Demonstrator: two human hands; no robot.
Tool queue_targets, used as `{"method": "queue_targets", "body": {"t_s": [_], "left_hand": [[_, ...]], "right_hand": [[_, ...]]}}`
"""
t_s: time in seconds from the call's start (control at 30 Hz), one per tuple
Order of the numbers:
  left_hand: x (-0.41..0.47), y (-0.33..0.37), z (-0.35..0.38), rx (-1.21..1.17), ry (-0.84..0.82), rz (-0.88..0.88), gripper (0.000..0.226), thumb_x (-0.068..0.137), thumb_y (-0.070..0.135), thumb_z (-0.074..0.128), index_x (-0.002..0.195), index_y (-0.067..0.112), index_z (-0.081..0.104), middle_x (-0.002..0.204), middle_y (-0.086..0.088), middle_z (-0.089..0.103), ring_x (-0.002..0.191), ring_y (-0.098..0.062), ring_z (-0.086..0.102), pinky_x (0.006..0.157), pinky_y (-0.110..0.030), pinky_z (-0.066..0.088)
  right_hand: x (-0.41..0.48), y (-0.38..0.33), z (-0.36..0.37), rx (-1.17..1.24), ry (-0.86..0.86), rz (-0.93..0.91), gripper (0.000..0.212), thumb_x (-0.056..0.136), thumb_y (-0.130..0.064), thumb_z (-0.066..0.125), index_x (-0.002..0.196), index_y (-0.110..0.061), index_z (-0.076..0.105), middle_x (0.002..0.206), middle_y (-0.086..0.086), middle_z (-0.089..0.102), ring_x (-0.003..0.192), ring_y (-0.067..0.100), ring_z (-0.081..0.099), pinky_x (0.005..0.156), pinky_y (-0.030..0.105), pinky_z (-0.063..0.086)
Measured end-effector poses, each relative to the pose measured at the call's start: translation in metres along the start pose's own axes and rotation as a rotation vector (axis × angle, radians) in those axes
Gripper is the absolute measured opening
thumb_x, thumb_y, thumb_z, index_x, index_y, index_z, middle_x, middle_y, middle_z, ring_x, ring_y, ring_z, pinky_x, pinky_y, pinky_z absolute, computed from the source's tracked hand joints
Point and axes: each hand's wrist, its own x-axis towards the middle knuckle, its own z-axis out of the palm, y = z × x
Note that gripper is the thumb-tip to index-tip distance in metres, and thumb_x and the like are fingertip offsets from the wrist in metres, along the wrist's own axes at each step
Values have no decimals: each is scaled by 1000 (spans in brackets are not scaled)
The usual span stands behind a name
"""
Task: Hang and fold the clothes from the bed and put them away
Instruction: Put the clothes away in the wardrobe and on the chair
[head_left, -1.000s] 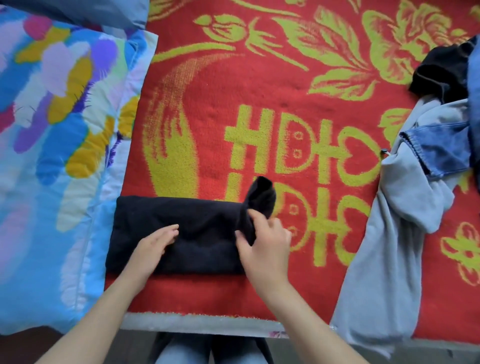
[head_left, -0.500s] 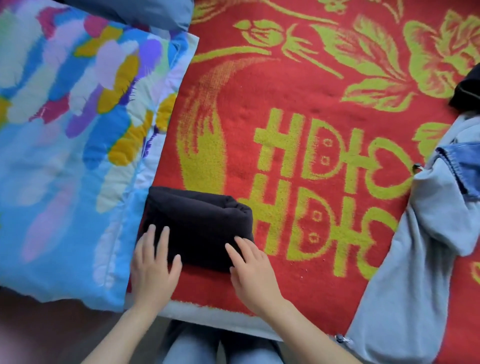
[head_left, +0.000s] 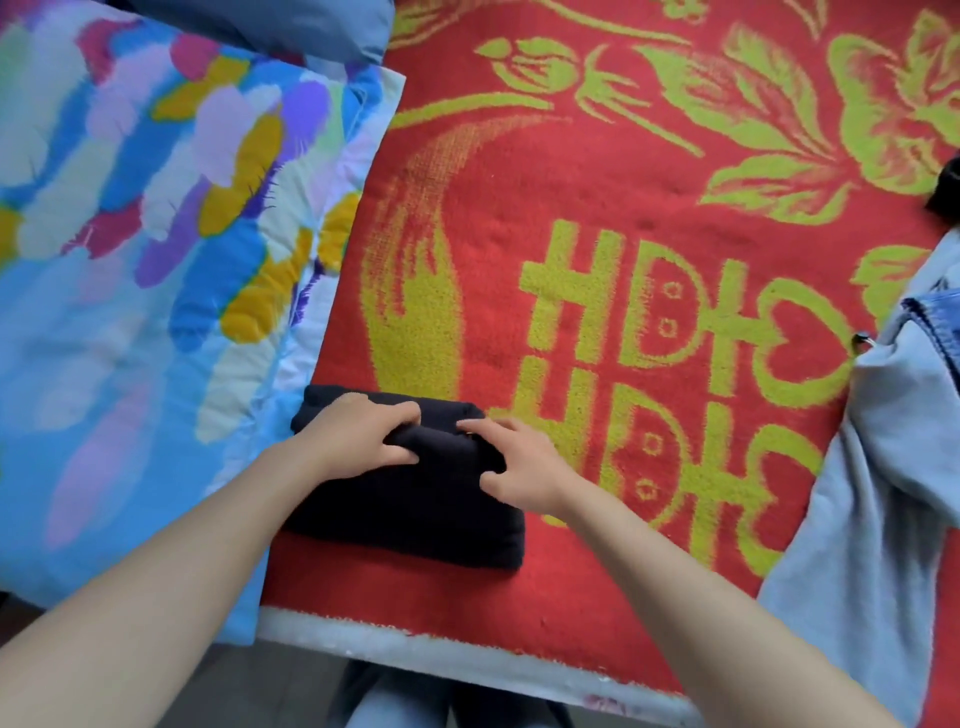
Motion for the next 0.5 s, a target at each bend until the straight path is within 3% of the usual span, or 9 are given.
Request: {"method": "queue_targets", "body": {"t_s": [0.07, 0.17, 0.27, 0.33, 0.4, 0.43, 0.5], "left_hand": [[-1, -3, -4, 5, 9, -6, 32, 83, 53, 60, 105, 32, 50, 78, 10, 57, 83, -18, 55, 62, -28, 34], [9, -12, -7, 164, 53, -10, 44, 84, 58, 56, 122, 37, 49, 104, 5, 65, 97, -19, 59, 65, -29, 36], [20, -21, -7, 432, 91, -38, 58, 86, 57, 53, 137, 34, 40, 116, 3, 58, 107, -20, 55, 77, -31, 38], [17, -23, -1, 504, 260, -6, 63, 75, 49, 72, 130, 25, 54, 103, -5, 63, 93, -26, 60, 77, -37, 43], [8, -24, 8, 456, 462, -25, 69, 48, 36, 92, 110, 14, 70, 88, -15, 67, 79, -33, 65, 69, -47, 51], [6, -21, 14, 453, 560, -65, 70, 46, 34, 93, 109, 13, 71, 96, -20, 68, 86, -36, 66, 73, -52, 51], [1, -14, 32, 503, 662, -91, 64, 66, 27, 82, 125, 16, 60, 123, -24, 58, 113, -39, 57, 90, -56, 44]], "right_hand": [[18, 11, -18, -285, -115, -10, 51, 85, -38, 56, 133, -29, 43, 120, 5, 54, 124, 21, 35, 100, 42, 21], [34, 29, -36, -542, -101, 26, 46, 87, -57, 50, 117, -23, 53, 90, 1, 52, 110, 23, 38, 90, 41, 23], [41, 36, -24, -423, -25, 155, 40, 90, -51, 50, 116, -20, 50, 101, 5, 57, 113, 26, 35, 89, 41, 24], [42, 34, -10, -349, 28, 229, 40, 91, -47, 49, 123, -23, 46, 115, 4, 55, 115, 29, 35, 88, 41, 27], [35, 27, 2, -458, 206, 215, 50, 89, -42, 56, 134, -24, 44, 125, 7, 52, 117, 31, 40, 90, 40, 34], [29, 23, 6, -519, 360, 185, 53, 84, -36, 64, 132, -20, 50, 125, 12, 54, 117, 32, 45, 89, 40, 40], [12, 20, 23, -597, 656, -34, 45, 75, -20, 67, 119, -14, 64, 120, 18, 62, 116, 33, 49, 87, 42, 46]]}}
